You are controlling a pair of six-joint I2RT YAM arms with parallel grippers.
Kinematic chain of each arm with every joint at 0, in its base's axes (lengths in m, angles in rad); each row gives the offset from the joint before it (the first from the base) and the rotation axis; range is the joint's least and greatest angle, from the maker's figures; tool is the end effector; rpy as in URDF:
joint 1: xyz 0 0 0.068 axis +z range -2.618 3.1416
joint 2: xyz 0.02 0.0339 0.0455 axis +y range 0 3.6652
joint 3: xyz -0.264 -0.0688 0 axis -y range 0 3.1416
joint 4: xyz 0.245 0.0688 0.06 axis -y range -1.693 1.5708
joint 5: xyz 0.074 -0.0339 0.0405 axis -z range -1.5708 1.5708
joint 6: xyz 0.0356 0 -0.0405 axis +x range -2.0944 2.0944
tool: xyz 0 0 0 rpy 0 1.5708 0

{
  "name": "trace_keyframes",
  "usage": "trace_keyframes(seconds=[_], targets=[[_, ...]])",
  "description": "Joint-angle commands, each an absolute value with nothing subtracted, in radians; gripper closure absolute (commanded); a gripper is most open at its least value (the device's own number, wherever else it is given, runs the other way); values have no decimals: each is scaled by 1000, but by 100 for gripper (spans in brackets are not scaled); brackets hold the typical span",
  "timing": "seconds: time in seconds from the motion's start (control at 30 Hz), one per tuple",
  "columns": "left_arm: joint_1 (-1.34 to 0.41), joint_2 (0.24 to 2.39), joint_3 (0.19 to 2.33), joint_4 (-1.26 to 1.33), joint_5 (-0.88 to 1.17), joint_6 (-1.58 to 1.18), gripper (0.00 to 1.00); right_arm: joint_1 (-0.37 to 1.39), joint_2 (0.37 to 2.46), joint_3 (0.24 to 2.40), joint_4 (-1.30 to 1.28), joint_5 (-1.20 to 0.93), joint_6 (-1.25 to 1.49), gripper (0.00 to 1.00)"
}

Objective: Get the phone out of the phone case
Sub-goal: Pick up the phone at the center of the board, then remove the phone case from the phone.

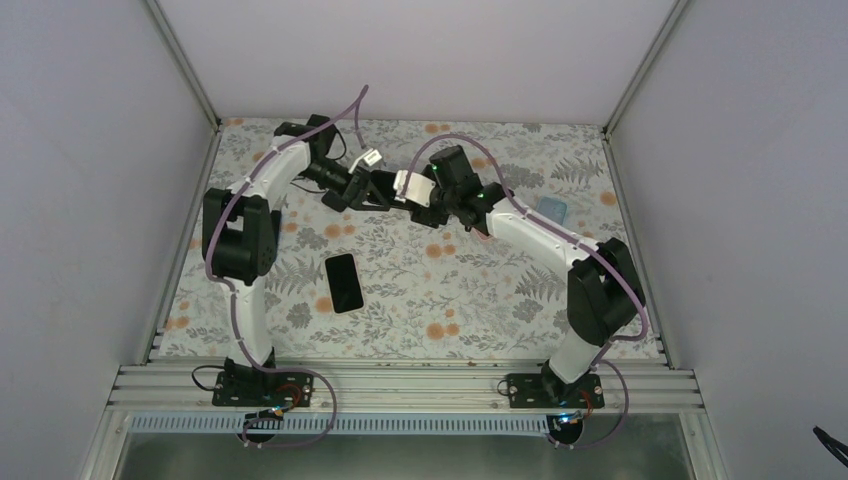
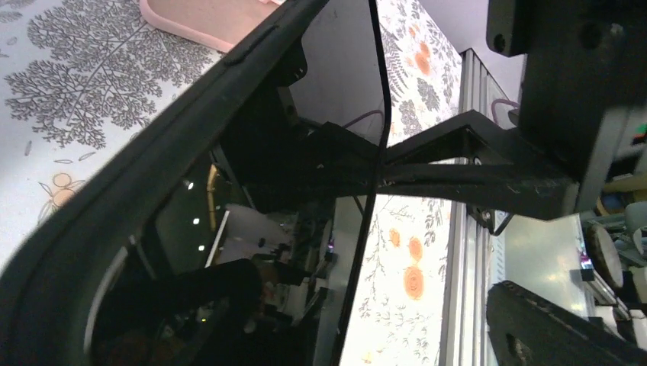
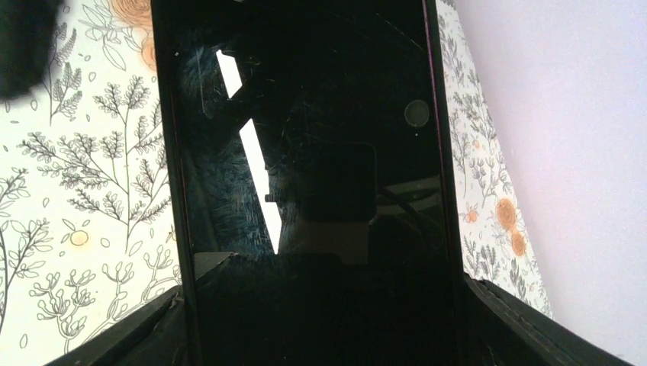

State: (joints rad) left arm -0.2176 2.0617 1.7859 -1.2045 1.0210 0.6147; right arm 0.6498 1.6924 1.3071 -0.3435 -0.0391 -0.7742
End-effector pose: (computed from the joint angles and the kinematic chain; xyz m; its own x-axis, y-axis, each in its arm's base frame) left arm 0.3888 -0.1171 0.2451 -0.6860 0.4603 -0.5635 0.7144 0.2792 -0.6416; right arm 0.3044 0.2330 0.2661 0.0598 -0.8320 -0.5516 -0.8196 0.2745 -0.5029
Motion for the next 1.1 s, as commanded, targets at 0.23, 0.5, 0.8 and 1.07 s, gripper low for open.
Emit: trace_keyframes(seconds=[0.23, 0.5, 0.8, 1.07], targets=[[-224, 2057, 1885, -1220, 1109, 613, 52, 672, 1700, 1348, -279, -38, -749, 49], [-226, 2019, 1864, -1288, 1127, 716, 98, 666, 1655, 1331, -311, -69, -734, 21], [-245, 1802, 1739, -1354, 1073, 1009, 98, 357, 1517, 1334, -594, -708, -812, 0], [-303, 1681, 1685, -1309, 1050, 1039, 98, 286, 1622, 1455, -836, -912, -927, 4]])
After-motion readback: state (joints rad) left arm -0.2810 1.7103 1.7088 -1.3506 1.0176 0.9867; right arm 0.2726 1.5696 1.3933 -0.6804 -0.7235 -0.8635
